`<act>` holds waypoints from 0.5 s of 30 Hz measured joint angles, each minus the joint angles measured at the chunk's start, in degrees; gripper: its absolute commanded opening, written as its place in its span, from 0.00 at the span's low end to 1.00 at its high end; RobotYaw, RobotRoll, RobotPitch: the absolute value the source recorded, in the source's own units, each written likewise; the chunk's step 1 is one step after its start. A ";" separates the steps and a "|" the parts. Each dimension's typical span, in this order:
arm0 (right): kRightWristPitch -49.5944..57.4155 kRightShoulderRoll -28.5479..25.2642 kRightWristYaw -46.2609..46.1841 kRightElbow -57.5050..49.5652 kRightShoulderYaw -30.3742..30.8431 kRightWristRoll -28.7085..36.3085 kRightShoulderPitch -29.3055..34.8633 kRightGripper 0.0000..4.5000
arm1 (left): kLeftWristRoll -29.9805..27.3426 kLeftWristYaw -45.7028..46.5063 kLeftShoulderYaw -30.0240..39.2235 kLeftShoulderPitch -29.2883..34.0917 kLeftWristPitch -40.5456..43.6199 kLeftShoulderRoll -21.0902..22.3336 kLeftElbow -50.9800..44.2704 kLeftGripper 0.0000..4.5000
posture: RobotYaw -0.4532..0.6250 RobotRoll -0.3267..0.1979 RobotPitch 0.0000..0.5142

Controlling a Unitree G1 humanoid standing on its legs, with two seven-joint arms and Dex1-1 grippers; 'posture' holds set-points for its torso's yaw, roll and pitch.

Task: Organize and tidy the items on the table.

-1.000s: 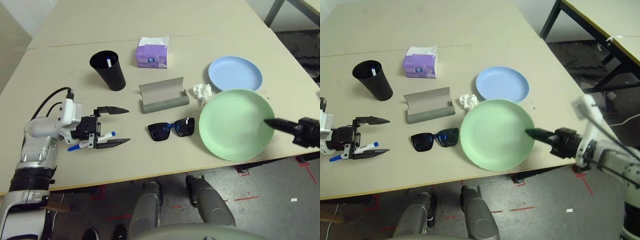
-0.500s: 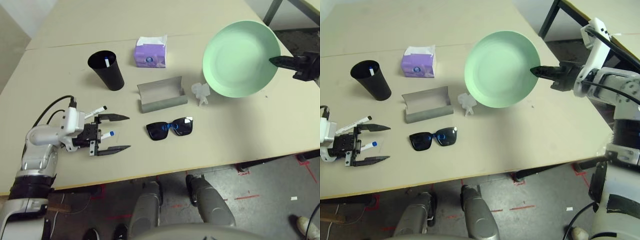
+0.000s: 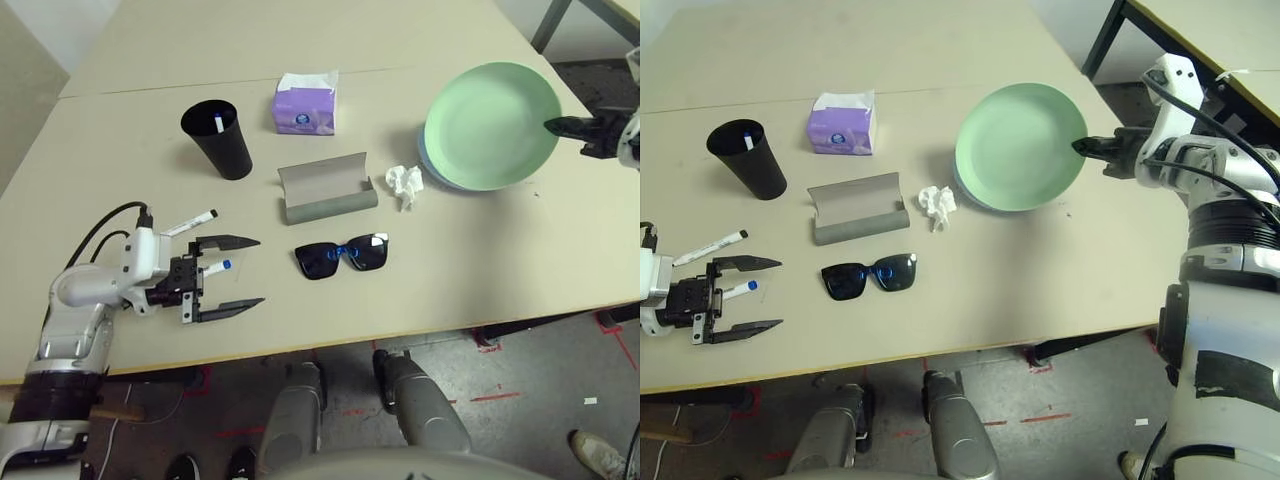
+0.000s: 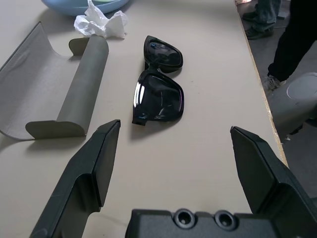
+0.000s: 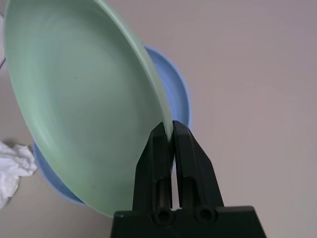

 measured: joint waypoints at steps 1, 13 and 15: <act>-0.45 0.21 0.00 0.78 -0.16 -0.32 -0.67 0.01 | 0.00 0.00 -0.02 -0.01 0.02 0.00 -0.03 1.00 | 0.32 0.62 0.41; -1.92 3.18 1.70 3.89 -0.78 -2.98 -2.60 0.01 | 0.04 0.17 -0.08 0.79 -0.06 -0.09 -0.16 1.00 | 0.33 0.62 0.42; -1.92 3.20 2.04 4.30 -0.79 -3.55 -2.63 0.01 | 0.07 0.32 -0.08 1.47 -0.08 -0.15 -0.22 1.00 | 0.34 0.62 0.42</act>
